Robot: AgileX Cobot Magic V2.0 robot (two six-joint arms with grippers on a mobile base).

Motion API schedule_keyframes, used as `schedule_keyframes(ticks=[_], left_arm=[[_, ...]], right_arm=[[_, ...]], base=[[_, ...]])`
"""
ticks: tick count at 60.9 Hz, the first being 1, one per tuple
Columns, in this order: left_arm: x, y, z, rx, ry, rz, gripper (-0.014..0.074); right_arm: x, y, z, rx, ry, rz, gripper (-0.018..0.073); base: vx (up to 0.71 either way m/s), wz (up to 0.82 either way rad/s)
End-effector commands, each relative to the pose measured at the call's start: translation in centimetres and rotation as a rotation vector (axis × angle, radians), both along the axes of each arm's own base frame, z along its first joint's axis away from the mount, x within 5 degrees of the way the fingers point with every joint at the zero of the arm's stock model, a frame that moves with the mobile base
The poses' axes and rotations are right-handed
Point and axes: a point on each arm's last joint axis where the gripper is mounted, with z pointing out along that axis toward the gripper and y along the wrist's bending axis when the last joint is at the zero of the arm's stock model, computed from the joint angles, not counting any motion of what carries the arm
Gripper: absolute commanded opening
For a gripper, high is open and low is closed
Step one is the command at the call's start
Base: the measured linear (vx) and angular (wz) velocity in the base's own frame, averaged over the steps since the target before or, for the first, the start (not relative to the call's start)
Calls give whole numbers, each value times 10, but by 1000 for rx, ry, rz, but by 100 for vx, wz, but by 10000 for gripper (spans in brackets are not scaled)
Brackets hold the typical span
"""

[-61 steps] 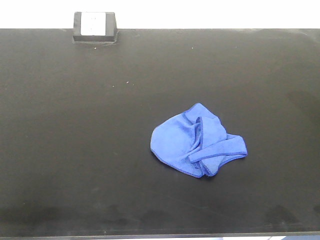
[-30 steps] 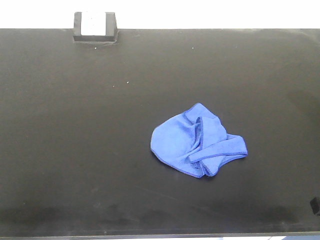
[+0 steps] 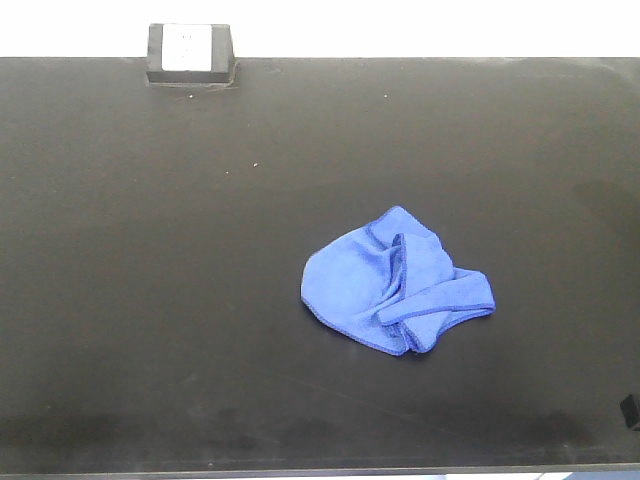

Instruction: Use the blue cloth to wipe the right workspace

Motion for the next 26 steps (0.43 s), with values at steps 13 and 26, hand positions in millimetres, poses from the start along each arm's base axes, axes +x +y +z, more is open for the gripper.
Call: schedule_keyframes(ticks=[13,26], left_arm=[[1,-1,-2,-8,-65,-6,-6],[1,-1,-2,-8,-65,-6,-6]], right_arm=[[0,0,2,-17,-70,-2,-5],[0,0,2,-17,-70,-2,-5]], base=[[0,0],[0,0]])
